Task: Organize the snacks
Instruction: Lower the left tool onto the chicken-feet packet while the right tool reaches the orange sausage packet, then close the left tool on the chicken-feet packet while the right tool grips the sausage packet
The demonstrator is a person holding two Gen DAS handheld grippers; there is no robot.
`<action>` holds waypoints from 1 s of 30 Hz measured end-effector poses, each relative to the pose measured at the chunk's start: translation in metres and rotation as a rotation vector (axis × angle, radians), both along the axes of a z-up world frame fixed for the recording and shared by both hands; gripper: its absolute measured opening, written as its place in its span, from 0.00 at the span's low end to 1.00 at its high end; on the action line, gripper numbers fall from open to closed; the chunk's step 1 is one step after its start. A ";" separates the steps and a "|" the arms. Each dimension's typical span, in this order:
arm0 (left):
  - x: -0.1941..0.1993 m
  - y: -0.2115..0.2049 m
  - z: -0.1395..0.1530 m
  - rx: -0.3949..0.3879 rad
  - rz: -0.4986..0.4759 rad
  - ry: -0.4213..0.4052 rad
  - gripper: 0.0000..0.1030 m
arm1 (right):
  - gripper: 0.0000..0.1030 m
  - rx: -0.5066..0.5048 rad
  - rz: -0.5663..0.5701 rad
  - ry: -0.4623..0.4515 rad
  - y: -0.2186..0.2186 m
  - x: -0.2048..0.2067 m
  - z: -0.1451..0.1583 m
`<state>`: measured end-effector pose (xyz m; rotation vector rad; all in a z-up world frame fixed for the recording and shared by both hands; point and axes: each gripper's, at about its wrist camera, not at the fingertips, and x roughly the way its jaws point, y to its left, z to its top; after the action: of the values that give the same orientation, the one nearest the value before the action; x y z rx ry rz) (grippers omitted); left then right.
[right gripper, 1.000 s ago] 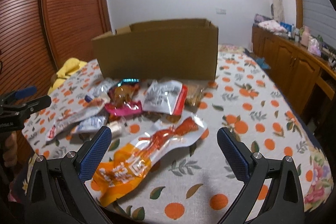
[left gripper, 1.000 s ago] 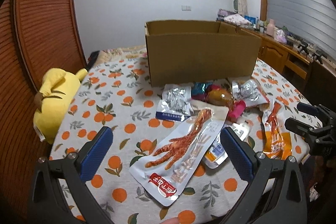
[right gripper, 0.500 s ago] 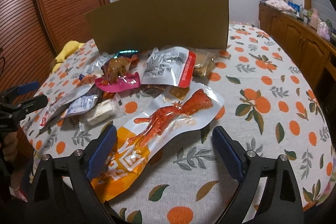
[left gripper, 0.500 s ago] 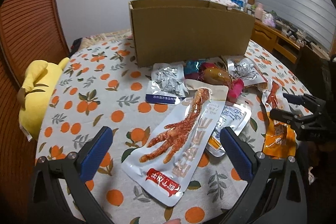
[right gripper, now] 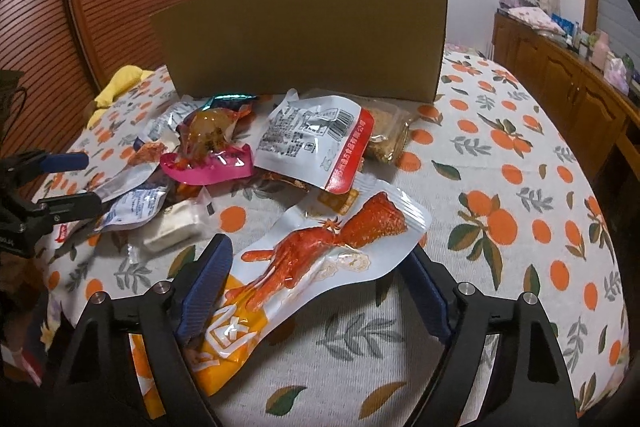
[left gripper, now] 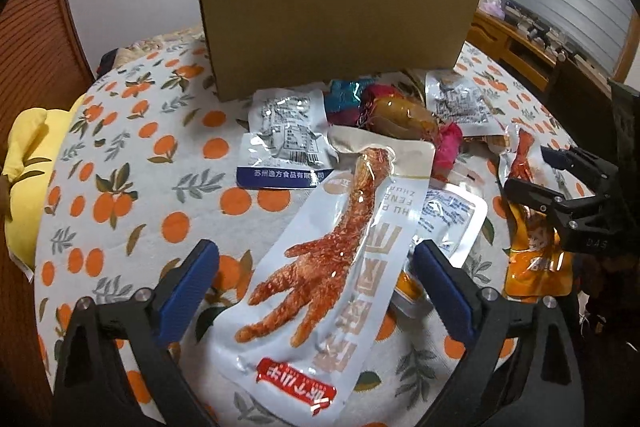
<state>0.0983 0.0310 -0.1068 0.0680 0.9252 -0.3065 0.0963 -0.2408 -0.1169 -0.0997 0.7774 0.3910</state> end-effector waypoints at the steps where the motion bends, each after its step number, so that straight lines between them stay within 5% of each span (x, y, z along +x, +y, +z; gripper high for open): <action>1: 0.002 0.000 -0.002 -0.006 -0.007 0.010 0.93 | 0.82 -0.005 0.003 -0.003 0.000 0.000 0.000; 8: 0.006 0.003 -0.002 -0.073 -0.030 0.037 0.73 | 0.72 -0.002 0.004 -0.004 -0.009 0.000 0.002; 17: 0.001 0.004 0.005 -0.072 -0.017 0.001 0.53 | 0.44 -0.004 -0.002 0.000 -0.026 0.004 0.004; 20: 0.002 0.006 0.006 -0.071 -0.012 -0.005 0.47 | 0.26 0.012 -0.006 0.009 -0.032 0.008 0.007; 25: 0.002 0.007 0.005 -0.077 -0.003 -0.014 0.45 | 0.24 0.036 0.000 0.015 -0.039 0.009 0.009; 30: 0.008 -0.001 0.002 -0.057 -0.019 0.007 0.57 | 0.23 0.025 -0.005 -0.008 -0.043 0.005 0.017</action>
<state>0.1063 0.0296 -0.1046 0.0237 0.9224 -0.3511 0.1018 -0.2838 -0.1003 -0.0756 0.7648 0.3956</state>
